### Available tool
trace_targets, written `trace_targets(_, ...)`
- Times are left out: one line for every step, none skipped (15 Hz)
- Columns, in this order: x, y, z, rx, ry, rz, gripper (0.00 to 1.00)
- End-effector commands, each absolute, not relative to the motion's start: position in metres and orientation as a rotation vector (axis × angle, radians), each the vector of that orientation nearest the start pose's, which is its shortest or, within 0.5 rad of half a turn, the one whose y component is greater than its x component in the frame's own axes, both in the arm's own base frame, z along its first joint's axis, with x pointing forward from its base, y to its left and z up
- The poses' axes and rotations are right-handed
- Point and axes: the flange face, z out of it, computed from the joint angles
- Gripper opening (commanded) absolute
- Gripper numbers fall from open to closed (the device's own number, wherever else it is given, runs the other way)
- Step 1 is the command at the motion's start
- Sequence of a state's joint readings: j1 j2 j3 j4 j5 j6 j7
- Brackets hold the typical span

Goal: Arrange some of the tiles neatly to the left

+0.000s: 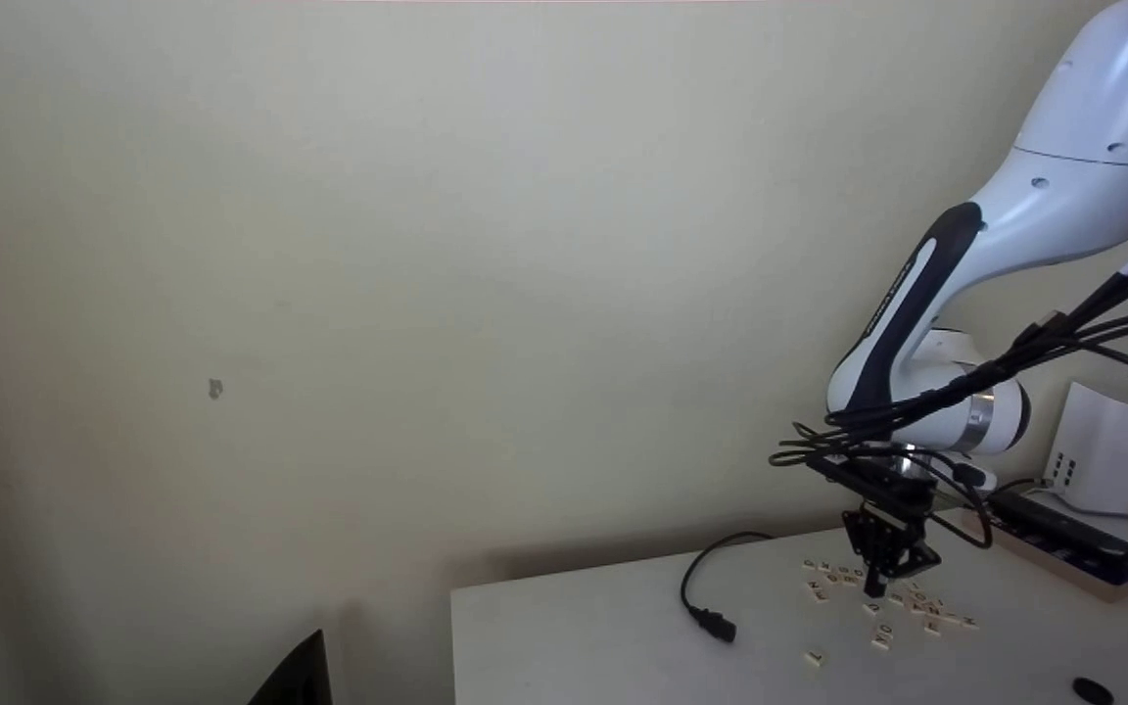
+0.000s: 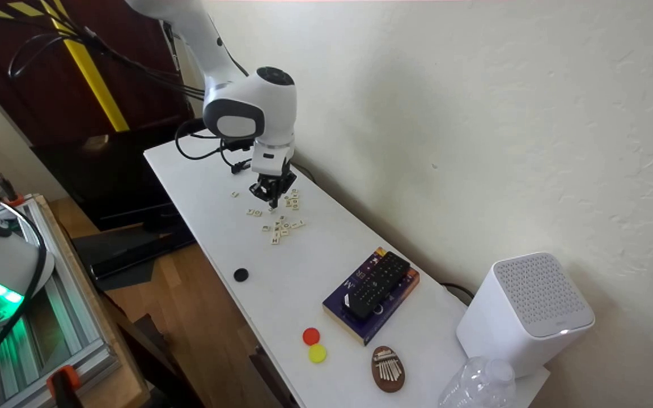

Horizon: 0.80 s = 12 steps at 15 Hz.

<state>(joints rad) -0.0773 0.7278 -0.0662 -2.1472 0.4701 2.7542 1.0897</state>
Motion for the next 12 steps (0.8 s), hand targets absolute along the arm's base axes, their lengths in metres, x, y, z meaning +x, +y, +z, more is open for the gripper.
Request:
trace_targets(0.511, -0.093, 0.066, -2.103, 2.215, 0.168, 0.0)
trace_targets(0.512, -0.093, 0.067, -2.138, 2.191, 0.148, 0.0)
trace_targets(0.513, -0.091, 0.068, -2.195, 2.133, 0.13, 0.0)
trace_targets(0.512, -0.091, 0.067, -2.232, 2.101, 0.116, 0.0)
trace_targets(0.512, -0.091, 0.067, -2.261, 2.076, 0.118, 0.0)
trace_targets(0.512, -0.089, 0.065, -2.315, 2.017, 0.11, 0.0)
trace_targets(0.511, -0.088, 0.065, -2.361, 1.964, 0.106, 0.0)
trace_targets(0.511, -0.087, 0.064, -2.412, 1.907, 0.11, 0.0)
trace_targets(0.51, -0.086, 0.063, -2.454, 1.859, 0.106, 0.0)
trace_targets(0.508, -0.085, 0.061, -2.523, 1.788, 0.103, 0.0)
trace_targets(0.508, -0.083, 0.06, -2.577, 1.732, 0.097, 0.0)
trace_targets(0.507, -0.081, 0.058, -2.631, 1.679, 0.094, 0.0)
